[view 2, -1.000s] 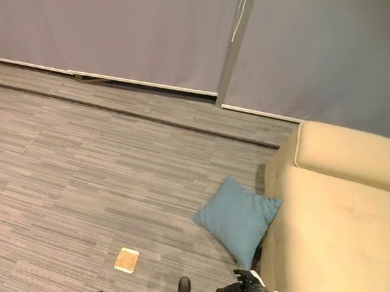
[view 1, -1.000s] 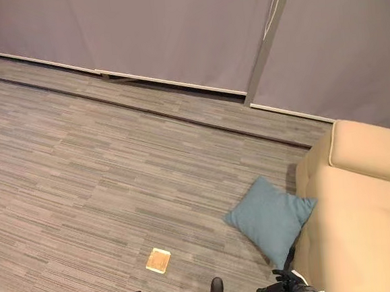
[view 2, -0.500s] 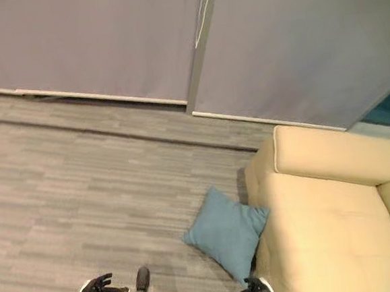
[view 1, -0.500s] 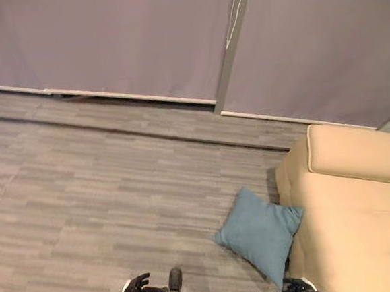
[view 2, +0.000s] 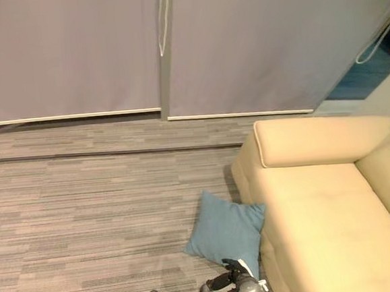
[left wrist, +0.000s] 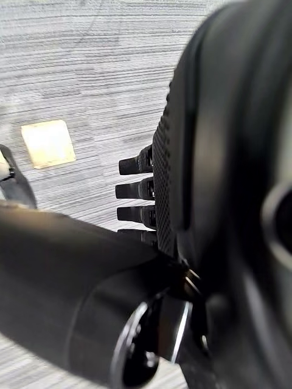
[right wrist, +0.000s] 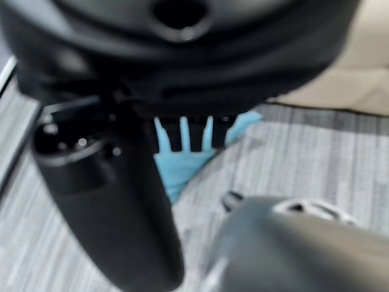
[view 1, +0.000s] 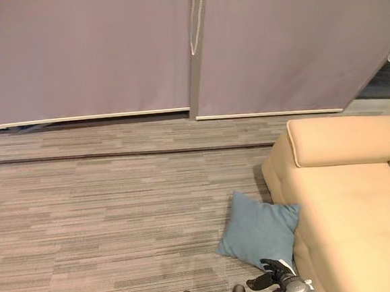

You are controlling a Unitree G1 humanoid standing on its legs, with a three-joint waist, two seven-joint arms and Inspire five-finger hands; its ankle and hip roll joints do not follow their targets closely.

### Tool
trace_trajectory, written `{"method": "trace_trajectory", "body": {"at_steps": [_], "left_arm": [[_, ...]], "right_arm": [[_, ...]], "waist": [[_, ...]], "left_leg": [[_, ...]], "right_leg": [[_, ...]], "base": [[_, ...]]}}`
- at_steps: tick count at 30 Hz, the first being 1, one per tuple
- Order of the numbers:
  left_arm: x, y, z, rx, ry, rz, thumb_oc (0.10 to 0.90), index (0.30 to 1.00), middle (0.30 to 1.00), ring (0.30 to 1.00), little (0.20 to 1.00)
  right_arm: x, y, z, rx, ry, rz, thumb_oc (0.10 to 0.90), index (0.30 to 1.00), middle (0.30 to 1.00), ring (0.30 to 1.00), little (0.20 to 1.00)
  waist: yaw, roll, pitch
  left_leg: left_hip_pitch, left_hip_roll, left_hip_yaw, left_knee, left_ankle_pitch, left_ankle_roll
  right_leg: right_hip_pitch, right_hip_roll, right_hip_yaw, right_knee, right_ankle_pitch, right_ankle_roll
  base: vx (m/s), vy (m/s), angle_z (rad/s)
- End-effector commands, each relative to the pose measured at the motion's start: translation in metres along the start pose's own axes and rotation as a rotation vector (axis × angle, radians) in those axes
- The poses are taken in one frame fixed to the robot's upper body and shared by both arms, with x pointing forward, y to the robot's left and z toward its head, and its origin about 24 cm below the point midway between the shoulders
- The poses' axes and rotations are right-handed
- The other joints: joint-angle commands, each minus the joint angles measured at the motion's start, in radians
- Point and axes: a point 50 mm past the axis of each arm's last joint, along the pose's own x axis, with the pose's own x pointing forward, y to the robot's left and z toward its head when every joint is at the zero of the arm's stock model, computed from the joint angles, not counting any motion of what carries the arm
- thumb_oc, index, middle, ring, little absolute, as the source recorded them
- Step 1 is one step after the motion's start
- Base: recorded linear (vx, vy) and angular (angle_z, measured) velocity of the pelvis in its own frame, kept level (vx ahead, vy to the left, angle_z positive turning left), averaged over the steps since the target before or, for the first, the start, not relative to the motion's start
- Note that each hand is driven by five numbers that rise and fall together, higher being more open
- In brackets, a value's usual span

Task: Pick up all the scattered cushions and arrange them neatly on the sofa.

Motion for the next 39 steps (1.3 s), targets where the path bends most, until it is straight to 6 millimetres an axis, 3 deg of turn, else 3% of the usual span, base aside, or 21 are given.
{"method": "trace_trajectory", "body": {"at_steps": [1,3,4,7,8,11,14,15,16,20,23,31,33,34,35,39], "left_arm": [[0.000,0.001,0.002,0.001,-0.009,0.005,0.800,0.900,0.900,0.900,0.900],[0.000,-0.001,0.002,0.013,-0.011,0.000,0.800,0.900,0.900,0.900,0.900],[0.000,-0.004,0.004,0.033,-0.017,-0.012,0.800,0.900,0.900,0.900,0.900],[0.001,-0.006,0.009,0.036,-0.032,-0.017,0.800,0.900,0.900,0.900,0.900],[0.001,-0.010,0.017,0.035,-0.057,-0.024,0.800,0.900,0.900,0.900,0.900],[0.002,-0.013,0.021,0.029,-0.067,-0.032,0.800,0.900,0.900,0.900,0.900],[0.002,-0.017,0.025,0.047,-0.079,-0.041,0.800,0.900,0.900,0.900,0.900],[0.002,-0.019,0.028,0.051,-0.088,-0.047,0.800,0.900,0.900,0.900,0.900],[0.002,-0.019,0.028,0.051,-0.088,-0.047,0.800,0.900,0.900,0.900,0.900],[0.001,-0.026,0.029,0.060,-0.088,-0.066,0.800,0.900,0.900,0.900,0.900],[0.001,-0.029,0.024,0.097,-0.065,-0.074,0.800,0.900,0.900,0.900,0.900],[0.002,-0.025,0.033,0.145,-0.099,-0.072,0.800,0.900,0.900,0.900,0.900],[0.002,-0.021,0.032,0.139,-0.096,-0.059,0.800,0.900,0.900,0.900,0.900],[0.002,-0.018,0.031,0.131,-0.092,-0.051,0.800,0.900,0.900,0.900,0.900],[0.003,-0.013,0.029,0.119,-0.085,-0.039,0.800,0.900,0.900,0.900,0.900],[0.003,-0.004,0.021,0.097,-0.057,-0.017,0.800,0.900,0.900,0.900,0.900]], "right_arm": [[-0.002,-0.028,-0.012,-0.029,0.029,-0.085,0.800,0.900,0.900,0.900,0.900],[-0.002,-0.030,-0.017,-0.026,0.040,-0.092,0.800,0.900,0.900,0.900,0.900],[-0.003,-0.031,-0.021,-0.005,0.050,-0.100,0.800,0.900,0.900,0.900,0.900],[-0.004,-0.034,-0.024,0.011,0.064,-0.115,0.800,0.900,0.900,0.900,0.900],[-0.004,-0.037,-0.024,0.011,0.063,-0.121,0.800,0.900,0.900,0.900,0.900],[-0.004,-0.039,-0.025,0.007,0.068,-0.122,0.800,0.900,0.900,0.900,0.900],[-0.005,-0.041,-0.029,-0.005,0.081,-0.127,0.800,0.900,0.900,0.900,0.900],[-0.005,-0.041,-0.030,-0.010,0.088,-0.133,0.800,0.900,0.900,0.900,0.900],[-0.005,-0.041,-0.030,-0.010,0.088,-0.133,0.800,0.900,0.900,0.900,0.900],[-0.005,-0.047,-0.028,-0.017,0.085,-0.154,0.800,0.900,0.900,0.900,0.900],[-0.006,-0.048,-0.031,0.001,0.095,-0.155,0.800,0.900,0.900,0.900,0.900],[-0.005,-0.038,-0.033,0.015,0.112,-0.125,0.800,0.900,0.900,0.900,0.900],[-0.004,-0.036,-0.029,0.005,0.101,-0.118,0.800,0.900,0.900,0.900,0.900],[-0.003,-0.036,-0.024,0.002,0.085,-0.120,0.800,0.900,0.900,0.900,0.900],[-0.003,-0.035,-0.020,-0.004,0.065,-0.118,0.800,0.900,0.900,0.900,0.900],[-0.002,-0.036,-0.015,-0.023,0.047,-0.120,0.800,0.900,0.900,0.900,0.900]], "waist": [[-0.011,-0.018,-0.011],[-0.009,-0.026,-0.013],[-0.020,-0.041,-0.015],[-0.017,-0.050,-0.006],[-0.007,-0.051,0.003],[-0.001,-0.054,0.006],[0.005,-0.056,-0.002],[0.011,-0.046,-0.007],[0.013,-0.047,-0.004],[0.033,-0.022,-0.006],[0.011,0.000,-0.040],[-0.005,-0.002,-0.051],[0.004,0.007,-0.042],[0.014,0.012,-0.035],[0.037,0.023,-0.025],[0.046,0.032,-0.021]], "left_leg": [[-0.031,0.046,-0.093,0.137,-0.157,-0.080],[-0.035,0.045,-0.086,0.177,-0.177,-0.087],[-0.054,0.064,-0.062,0.263,-0.204,-0.113],[-0.108,0.098,-0.053,0.410,-0.186,-0.133],[-0.149,0.097,-0.089,0.481,-0.163,-0.130],[-0.174,0.094,-0.110,0.466,-0.175,-0.123],[-0.188,0.089,-0.160,0.357,-0.156,-0.128],[-0.202,0.092,-0.214,0.282,-0.107,-0.146],[-0.197,0.092,-0.213,0.278,-0.105,-0.146],[-0.224,0.098,-0.391,0.185,-0.028,-0.171],[-0.161,0.124,-0.363,0.125,-0.039,-0.166],[-0.112,0.081,-0.256,0.140,-0.090,-0.107],[-0.102,0.078,-0.221,0.131,-0.096,-0.093],[-0.095,0.081,-0.203,0.124,-0.097,-0.090],[-0.085,0.085,-0.177,0.107,-0.096,-0.087],[-0.048,0.073,-0.131,0.072,-0.104,-0.082]], "right_leg": [[0.088,0.112,0.056,-0.139,0.075,-0.020],[0.105,0.116,0.056,-0.160,0.076,-0.024],[0.140,0.130,0.067,-0.195,0.069,-0.040],[0.167,0.139,0.076,-0.217,0.068,-0.058],[0.189,0.156,0.099,-0.233,0.061,-0.072],[0.206,0.158,0.120,-0.241,0.053,-0.071],[0.225,0.162,0.159,-0.253,0.043,-0.063],[0.235,0.174,0.185,-0.258,0.036,-0.061],[0.238,0.173,0.186,-0.258,0.035,-0.061],[0.257,0.185,0.264,-0.239,0.016,-0.051],[0.258,0.166,0.280,-0.212,0.001,-0.037],[0.200,0.086,0.350,-0.150,0.051,0.025],[0.154,0.059,0.321,-0.111,0.079,0.045],[0.133,0.038,0.269,-0.092,0.095,0.048],[0.124,-0.004,0.122,-0.081,0.092,0.029],[0.107,0.033,-0.023,-0.028,0.043,0.017]], "base": [[0.17,-0.068,-0.19],[0.16,-0.104,-0.15],[0.18,-0.154,-0.10],[0.08,-0.078,-0.03],[0.05,-0.048,-0.09],[0.08,0.016,-0.54],[0.18,0.094,-0.50],[0.10,0.071,-0.51],[0.16,0.118,-0.43],[0.13,0.151,-0.64],[0.14,0.292,-0.77],[0.06,0.254,-0.52],[-0.03,0.186,-0.73],[-0.08,0.226,-1.10],[-0.07,0.233,-1.30],[-0.02,0.132,-0.76]]}}
